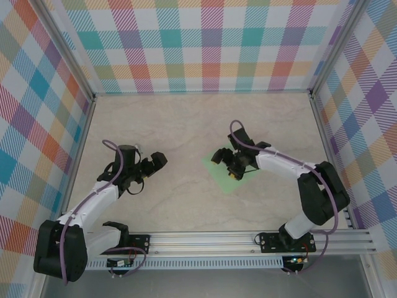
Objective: Fold a paper plane with a square sheet of paper (pick it up from the middle)
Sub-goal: Move the square sheet of paper to the center of the table, then rotate the square sheet of paper at the center of the table.
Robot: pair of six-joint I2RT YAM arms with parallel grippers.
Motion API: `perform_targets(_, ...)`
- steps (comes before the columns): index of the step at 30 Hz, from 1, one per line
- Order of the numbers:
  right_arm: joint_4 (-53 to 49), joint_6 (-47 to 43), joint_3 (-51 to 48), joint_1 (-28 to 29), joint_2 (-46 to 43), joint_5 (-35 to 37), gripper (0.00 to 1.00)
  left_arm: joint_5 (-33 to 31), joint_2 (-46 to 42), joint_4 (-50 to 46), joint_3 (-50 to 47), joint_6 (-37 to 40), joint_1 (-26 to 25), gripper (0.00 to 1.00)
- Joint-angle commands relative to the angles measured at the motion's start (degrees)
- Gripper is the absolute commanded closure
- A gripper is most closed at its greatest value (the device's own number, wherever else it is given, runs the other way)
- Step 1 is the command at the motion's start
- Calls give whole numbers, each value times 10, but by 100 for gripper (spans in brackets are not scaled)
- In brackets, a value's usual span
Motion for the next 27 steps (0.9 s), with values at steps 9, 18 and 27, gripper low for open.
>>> perform_targets(9,-174,-289,150,-116,91,-1,15,62,-9,-115,36,7,-13,0)
perform_targets(18,-169,-324,138,-124,170,-29,17,52,-160,-165,3,-35,-23,0)
perform_targets(27,-49,-56,-76,-97,80,-44,17,35,-262,-157,-65,-118,-23,0)
